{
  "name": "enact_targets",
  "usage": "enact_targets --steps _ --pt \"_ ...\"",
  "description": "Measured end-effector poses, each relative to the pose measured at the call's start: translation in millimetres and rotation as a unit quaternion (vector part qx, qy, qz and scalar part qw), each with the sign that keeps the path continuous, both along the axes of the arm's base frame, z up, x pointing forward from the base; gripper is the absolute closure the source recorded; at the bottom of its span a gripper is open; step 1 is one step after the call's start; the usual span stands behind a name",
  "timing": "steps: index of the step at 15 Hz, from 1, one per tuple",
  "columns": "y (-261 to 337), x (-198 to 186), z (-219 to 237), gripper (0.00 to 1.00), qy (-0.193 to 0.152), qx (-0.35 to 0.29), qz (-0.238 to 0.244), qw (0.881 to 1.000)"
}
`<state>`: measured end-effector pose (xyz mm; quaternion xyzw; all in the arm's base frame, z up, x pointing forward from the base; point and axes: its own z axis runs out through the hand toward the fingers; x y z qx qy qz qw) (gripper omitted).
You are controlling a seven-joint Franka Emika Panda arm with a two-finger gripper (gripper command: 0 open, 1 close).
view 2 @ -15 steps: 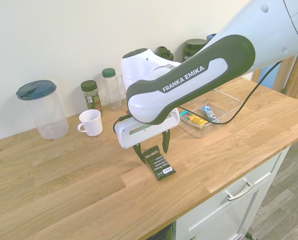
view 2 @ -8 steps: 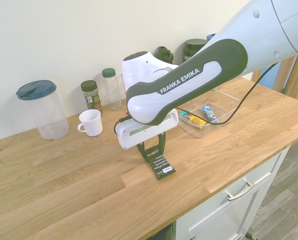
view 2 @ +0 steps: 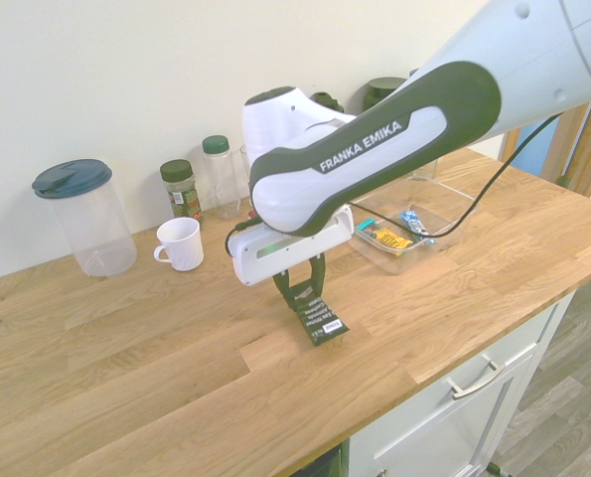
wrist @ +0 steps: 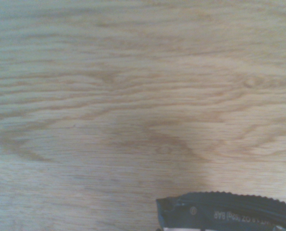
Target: Put the protein bar into the container
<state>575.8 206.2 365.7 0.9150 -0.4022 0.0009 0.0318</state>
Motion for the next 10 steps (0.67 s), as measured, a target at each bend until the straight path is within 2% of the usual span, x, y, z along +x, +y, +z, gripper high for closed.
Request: enact_targets --steps 2,5,8,10 --pt "-23.9 -6.1 44.9 1.00 -0.018 -0.004 -0.007 1.000" --pt "-103.9 -17.7 107.4 1.00 -0.039 -0.001 -0.031 0.999" --pt "-181.5 -18.2 125.4 1.00 -0.048 -0.002 -0.053 0.997" --pt "-201.8 -14.3 117.2 1.00 -0.041 -0.003 -0.060 0.997"
